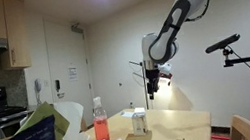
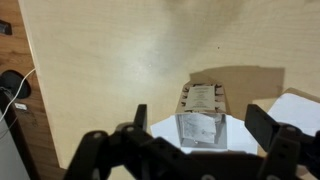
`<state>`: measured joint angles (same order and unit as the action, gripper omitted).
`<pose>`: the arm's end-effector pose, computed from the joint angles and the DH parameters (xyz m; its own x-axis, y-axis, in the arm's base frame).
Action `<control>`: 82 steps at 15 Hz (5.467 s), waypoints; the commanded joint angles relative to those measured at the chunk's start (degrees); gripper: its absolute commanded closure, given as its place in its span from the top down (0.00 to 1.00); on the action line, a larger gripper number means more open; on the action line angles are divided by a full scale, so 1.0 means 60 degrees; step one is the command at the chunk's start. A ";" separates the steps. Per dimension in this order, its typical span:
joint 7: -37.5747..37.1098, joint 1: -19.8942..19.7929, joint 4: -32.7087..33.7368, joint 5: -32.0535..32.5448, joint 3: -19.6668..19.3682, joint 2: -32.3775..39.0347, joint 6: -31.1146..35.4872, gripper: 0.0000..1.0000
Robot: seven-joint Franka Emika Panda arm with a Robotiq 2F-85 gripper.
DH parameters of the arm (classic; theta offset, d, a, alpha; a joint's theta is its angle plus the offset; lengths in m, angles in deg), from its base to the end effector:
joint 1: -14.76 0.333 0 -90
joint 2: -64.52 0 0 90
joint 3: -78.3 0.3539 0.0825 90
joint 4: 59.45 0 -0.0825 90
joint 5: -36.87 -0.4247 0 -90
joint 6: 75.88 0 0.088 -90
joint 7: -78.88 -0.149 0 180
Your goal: Take the paper out of the box and put it on the table
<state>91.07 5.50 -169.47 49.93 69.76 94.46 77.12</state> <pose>0.6726 -0.2089 0.2045 0.9789 0.1397 0.1493 0.0983 -0.9619 0.2553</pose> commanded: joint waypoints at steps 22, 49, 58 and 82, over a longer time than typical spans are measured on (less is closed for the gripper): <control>-0.1497 0.0529 0.1456 -0.0483 -0.0363 0.2189 0.2172 1.00; -0.2968 0.2362 0.2626 -0.0514 -0.2637 0.3968 0.3318 1.00; -0.3087 0.3019 0.2182 -0.0493 -0.3274 0.3507 0.4017 1.00; -0.2824 0.2493 0.2657 -0.0520 -0.2541 0.4050 0.3187 1.00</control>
<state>73.03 21.16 -153.97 46.91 53.67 119.02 98.06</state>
